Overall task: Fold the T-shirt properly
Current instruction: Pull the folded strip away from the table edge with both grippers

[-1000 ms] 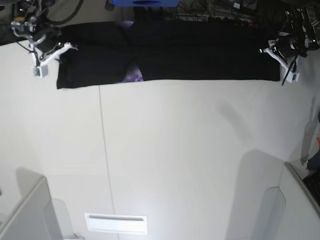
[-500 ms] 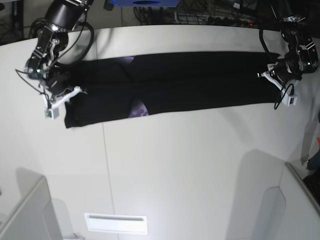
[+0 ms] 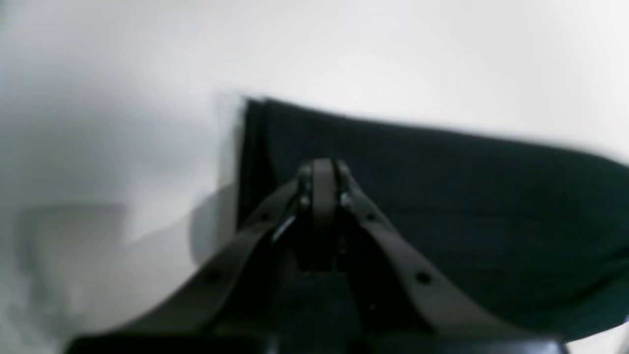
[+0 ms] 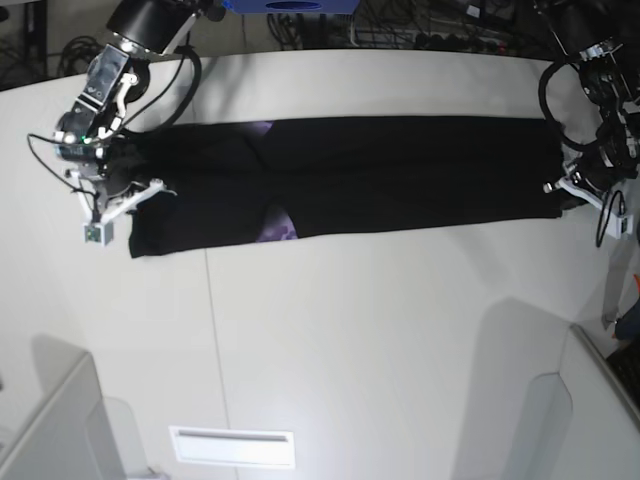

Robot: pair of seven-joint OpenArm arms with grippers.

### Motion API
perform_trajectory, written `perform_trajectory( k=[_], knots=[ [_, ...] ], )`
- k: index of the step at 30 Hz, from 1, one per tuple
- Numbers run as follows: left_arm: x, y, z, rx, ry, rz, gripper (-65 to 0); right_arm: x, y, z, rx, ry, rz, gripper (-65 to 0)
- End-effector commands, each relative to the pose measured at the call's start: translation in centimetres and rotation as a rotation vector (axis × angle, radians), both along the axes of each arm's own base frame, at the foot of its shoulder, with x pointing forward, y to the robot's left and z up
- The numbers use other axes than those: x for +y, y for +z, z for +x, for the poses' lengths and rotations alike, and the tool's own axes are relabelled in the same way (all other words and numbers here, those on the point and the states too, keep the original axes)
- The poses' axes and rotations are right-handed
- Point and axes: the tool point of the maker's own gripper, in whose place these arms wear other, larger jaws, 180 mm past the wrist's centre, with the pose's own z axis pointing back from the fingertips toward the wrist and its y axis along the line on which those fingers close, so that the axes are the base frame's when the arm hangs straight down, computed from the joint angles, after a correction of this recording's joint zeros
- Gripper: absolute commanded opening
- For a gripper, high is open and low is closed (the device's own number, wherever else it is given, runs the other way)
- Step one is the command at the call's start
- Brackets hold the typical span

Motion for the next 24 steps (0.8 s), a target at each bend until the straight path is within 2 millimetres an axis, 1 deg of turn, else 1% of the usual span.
perform_trajectory(
  k=[1,4,5,7,8,9,11,12,13,14,16,17,19,21,24],
  knots=[
    [0.5,1.4,0.0,-0.038,0.007,-0.019,-65.0,1.3,2.1,1.2,-0.067,0.067,-0.014,-65.0],
    [1.8,3.5,-1.0,-0.081,0.037,-0.085,-65.0,4.0,5.0,0.5,-0.128,0.176,-0.069,-65.0],
    [2.2,3.9,-1.6,-0.092,0.052,-0.105,-63.7,5.1,5.6,0.1,-0.139,0.211,-0.077,-65.0],
    [3.1,4.6,-2.6,-0.118,0.085,-0.125,-47.1,6.7,5.4,-0.6,-0.135,0.259,-0.068,-65.0],
    [3.6,4.7,-3.0,-0.122,0.102,-0.13,-39.0,6.8,5.2,-0.7,-0.129,0.262,-0.065,-65.0],
    [3.9,4.6,-3.4,-0.123,0.121,-0.132,-29.3,7.0,4.8,-0.9,-0.117,0.263,-0.058,-65.0],
    [4.1,4.6,-3.5,-0.123,0.129,-0.131,-13.0,7.3,4.0,-1.6,-0.093,0.269,-0.046,-65.0],
    [4.1,4.5,-3.5,-0.122,0.13,-0.131,-6.9,7.7,3.9,-1.7,-0.09,0.265,-0.034,-65.0],
    [4.1,4.5,-3.5,-0.12,0.132,-0.129,-2.3,7.8,3.8,-1.8,-0.09,0.262,-0.027,-65.0],
    [4.1,4.3,-3.5,-0.117,0.136,-0.126,0.0,7.9,3.8,-1.8,-0.09,0.261,-0.025,-65.0],
    [4.0,3.9,-2.9,-0.119,0.151,-0.115,-0.3,7.9,3.8,-1.8,-0.09,0.261,-0.025,-65.0],
    [4.1,3.4,-2.8,-0.102,0.161,-0.101,-1.3,7.9,3.8,-1.8,-0.09,0.261,-0.024,-65.0],
    [3.8,1.6,-2.3,-0.042,0.155,-0.091,-3.0,7.9,3.8,-1.8,-0.088,0.261,-0.024,-65.0],
    [2.9,-0.1,-1.7,0.01,0.131,-0.103,-3.8,7.9,3.8,-1.8,-0.088,0.261,-0.024,-65.0],
    [1.4,-1.6,-1.2,0.048,0.093,-0.136,-5.1,7.8,3.7,-2.0,-0.085,0.258,-0.024,-65.0]
  ],
)
